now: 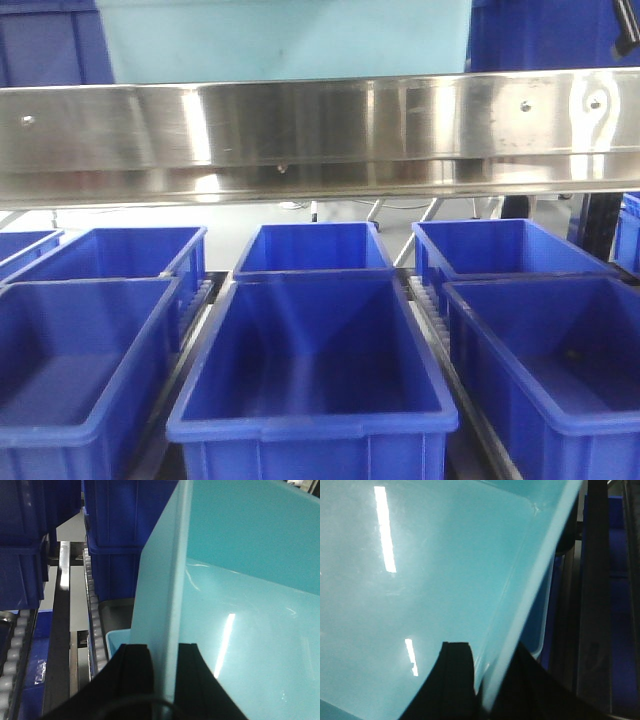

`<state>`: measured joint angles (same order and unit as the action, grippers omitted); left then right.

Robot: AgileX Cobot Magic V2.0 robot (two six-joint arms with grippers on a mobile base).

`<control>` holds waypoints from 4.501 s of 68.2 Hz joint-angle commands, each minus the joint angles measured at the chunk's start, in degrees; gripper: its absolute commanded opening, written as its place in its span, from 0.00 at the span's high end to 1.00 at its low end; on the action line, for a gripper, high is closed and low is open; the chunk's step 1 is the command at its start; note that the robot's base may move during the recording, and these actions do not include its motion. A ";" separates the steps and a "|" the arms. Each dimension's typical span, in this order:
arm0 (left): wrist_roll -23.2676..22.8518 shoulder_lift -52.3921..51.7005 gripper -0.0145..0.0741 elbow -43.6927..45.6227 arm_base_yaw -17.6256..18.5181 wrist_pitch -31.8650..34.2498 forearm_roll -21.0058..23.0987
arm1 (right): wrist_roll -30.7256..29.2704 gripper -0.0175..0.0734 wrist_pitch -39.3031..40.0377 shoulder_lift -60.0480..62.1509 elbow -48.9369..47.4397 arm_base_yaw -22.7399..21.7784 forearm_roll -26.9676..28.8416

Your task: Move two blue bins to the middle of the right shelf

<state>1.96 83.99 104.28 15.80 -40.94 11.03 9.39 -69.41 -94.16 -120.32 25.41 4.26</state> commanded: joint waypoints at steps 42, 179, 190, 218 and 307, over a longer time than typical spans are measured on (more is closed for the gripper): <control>-1.12 -0.98 0.96 0.73 0.09 3.49 2.88 | -1.96 0.98 1.32 0.12 -0.60 -0.09 -0.83; -1.12 -0.98 0.96 0.73 0.09 4.37 2.88 | -1.96 0.98 2.01 0.12 -0.60 -0.09 -0.83; -1.12 -0.98 0.96 0.73 0.09 -0.39 3.72 | -1.96 0.98 2.85 0.12 -0.60 -0.09 -0.83; -1.12 0.50 0.96 0.48 0.09 -16.53 3.71 | -1.96 0.98 5.53 -0.74 -0.60 -0.33 -5.97; -1.12 4.17 0.27 0.48 0.09 -29.02 -1.15 | -1.96 0.29 -0.55 -6.01 -0.60 -0.33 -5.97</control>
<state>0.50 88.71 104.28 15.80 -70.01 9.37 8.13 -70.30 -100.72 -120.36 25.41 -0.57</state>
